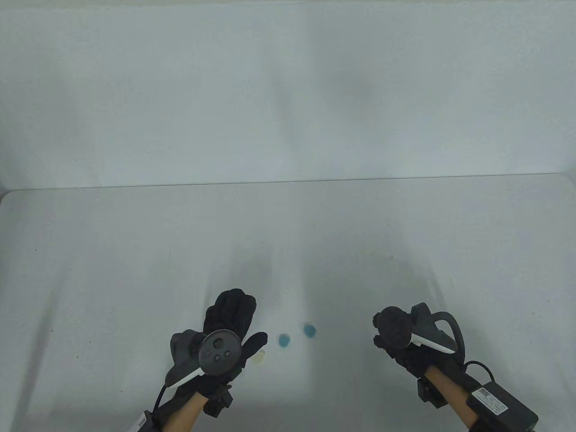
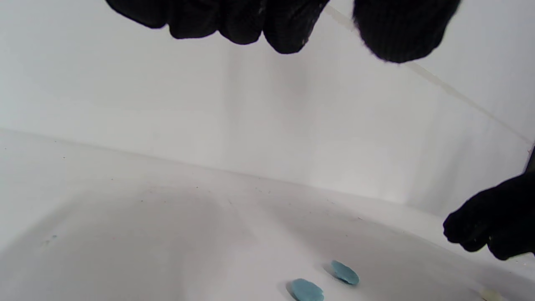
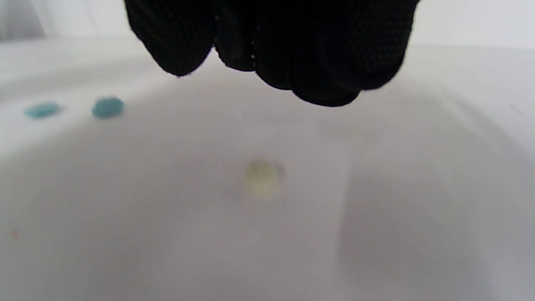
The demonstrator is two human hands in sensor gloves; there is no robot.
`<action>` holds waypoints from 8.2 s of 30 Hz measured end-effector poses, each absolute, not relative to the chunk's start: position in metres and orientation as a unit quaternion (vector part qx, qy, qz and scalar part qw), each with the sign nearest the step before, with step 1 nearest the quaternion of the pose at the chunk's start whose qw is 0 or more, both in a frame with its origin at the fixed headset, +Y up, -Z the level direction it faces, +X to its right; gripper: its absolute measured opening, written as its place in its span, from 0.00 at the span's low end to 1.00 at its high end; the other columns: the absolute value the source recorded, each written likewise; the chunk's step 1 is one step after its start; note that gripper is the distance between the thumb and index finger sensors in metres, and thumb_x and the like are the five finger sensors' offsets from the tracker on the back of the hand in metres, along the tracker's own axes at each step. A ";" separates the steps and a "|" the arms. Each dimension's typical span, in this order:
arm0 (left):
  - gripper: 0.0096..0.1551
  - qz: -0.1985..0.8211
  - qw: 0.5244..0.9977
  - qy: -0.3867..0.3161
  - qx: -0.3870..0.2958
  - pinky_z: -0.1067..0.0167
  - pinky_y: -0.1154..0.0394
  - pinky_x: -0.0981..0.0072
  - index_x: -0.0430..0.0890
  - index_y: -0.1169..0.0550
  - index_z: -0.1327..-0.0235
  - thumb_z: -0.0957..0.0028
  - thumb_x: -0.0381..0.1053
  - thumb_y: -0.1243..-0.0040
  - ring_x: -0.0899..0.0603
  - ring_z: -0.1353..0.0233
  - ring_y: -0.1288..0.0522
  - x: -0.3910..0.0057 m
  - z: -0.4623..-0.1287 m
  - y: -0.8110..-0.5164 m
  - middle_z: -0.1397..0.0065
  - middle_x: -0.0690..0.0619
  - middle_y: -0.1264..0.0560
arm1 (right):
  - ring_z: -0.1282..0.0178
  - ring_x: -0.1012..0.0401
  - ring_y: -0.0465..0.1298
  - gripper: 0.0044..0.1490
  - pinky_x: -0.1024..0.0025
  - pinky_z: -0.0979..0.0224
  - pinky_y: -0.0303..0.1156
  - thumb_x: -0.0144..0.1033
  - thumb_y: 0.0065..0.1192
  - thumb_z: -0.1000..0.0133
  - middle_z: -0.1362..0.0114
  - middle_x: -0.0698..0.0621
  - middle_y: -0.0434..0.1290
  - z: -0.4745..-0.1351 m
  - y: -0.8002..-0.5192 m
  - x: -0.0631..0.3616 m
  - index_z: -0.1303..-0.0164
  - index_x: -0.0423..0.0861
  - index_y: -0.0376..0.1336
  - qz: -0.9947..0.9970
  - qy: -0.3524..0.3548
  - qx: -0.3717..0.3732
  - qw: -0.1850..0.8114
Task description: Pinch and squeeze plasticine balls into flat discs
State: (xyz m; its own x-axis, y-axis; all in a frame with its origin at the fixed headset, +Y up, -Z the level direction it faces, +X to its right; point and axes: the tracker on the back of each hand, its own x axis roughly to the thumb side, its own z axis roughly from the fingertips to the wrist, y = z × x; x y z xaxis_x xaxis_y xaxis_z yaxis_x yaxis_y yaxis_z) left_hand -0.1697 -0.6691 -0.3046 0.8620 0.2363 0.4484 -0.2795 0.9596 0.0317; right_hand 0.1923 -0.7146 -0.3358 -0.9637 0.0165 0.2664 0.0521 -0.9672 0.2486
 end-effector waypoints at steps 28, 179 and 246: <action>0.46 0.133 0.964 -0.225 0.045 0.27 0.45 0.33 0.36 0.41 0.17 0.42 0.60 0.46 0.23 0.18 0.46 -0.170 -0.305 -0.670 0.16 0.31 0.47 | 0.39 0.53 0.81 0.29 0.69 0.46 0.82 0.49 0.63 0.41 0.33 0.47 0.76 -0.335 -0.732 0.194 0.32 0.47 0.66 -0.979 -0.117 -0.150 0.071; 0.46 0.120 0.971 -0.206 0.028 0.27 0.45 0.33 0.36 0.41 0.17 0.42 0.59 0.46 0.23 0.18 0.47 -0.174 -0.311 -0.677 0.16 0.31 0.48 | 0.62 0.61 0.88 0.26 0.79 0.63 0.88 0.41 0.56 0.36 0.54 0.48 0.85 -0.324 -0.701 0.189 0.39 0.35 0.70 -0.689 -0.119 -0.076 -0.711; 0.46 0.124 0.970 -0.207 0.029 0.27 0.45 0.33 0.36 0.41 0.17 0.42 0.59 0.46 0.23 0.18 0.47 -0.175 -0.312 -0.679 0.16 0.31 0.48 | 0.64 0.60 0.85 0.27 0.77 0.64 0.85 0.52 0.56 0.37 0.56 0.50 0.83 -0.327 -0.709 0.198 0.47 0.41 0.72 -0.711 -0.117 -0.043 -0.692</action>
